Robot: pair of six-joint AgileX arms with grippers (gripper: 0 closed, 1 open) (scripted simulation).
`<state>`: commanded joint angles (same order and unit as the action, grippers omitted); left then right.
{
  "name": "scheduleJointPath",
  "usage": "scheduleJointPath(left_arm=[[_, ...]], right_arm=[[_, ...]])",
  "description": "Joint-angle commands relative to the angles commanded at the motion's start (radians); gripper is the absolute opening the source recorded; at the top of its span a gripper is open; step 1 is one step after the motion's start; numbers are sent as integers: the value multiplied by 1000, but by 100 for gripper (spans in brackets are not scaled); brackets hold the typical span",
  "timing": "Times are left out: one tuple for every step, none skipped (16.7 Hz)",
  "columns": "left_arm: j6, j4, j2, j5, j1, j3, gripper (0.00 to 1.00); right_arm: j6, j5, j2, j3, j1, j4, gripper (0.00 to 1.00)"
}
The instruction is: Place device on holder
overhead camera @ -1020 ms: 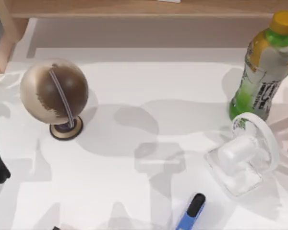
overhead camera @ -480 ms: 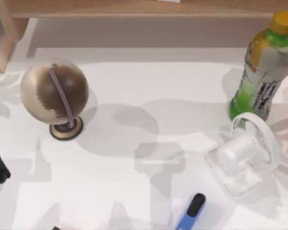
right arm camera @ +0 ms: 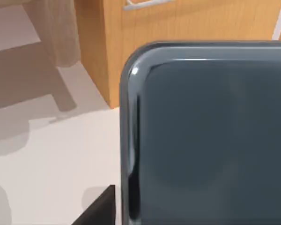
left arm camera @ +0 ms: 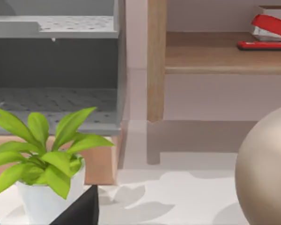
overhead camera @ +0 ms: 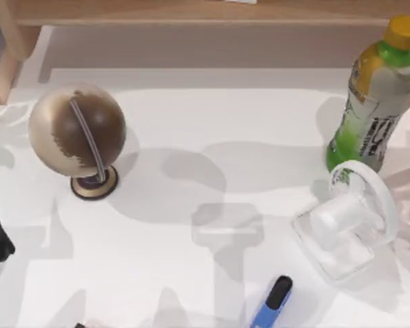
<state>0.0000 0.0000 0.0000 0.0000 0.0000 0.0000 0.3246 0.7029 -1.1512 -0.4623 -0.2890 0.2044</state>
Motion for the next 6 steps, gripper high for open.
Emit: scheduleJointPath(left_arm=[[0,0,0,0,0,0,100],[0,0,0,0,0,0,100],[0,0,0,0,0,0,100],[0,0,0,0,0,0,100],[0,0,0,0,0,0,100],[0,0,0,0,0,0,100]], right_arm=[[0,0,0,0,0,0,100],[0,0,0,0,0,0,100],[0,0,0,0,0,0,100],[0,0,0,0,0,0,100],[0,0,0,0,0,0,100],[0,0,0,0,0,0,100]])
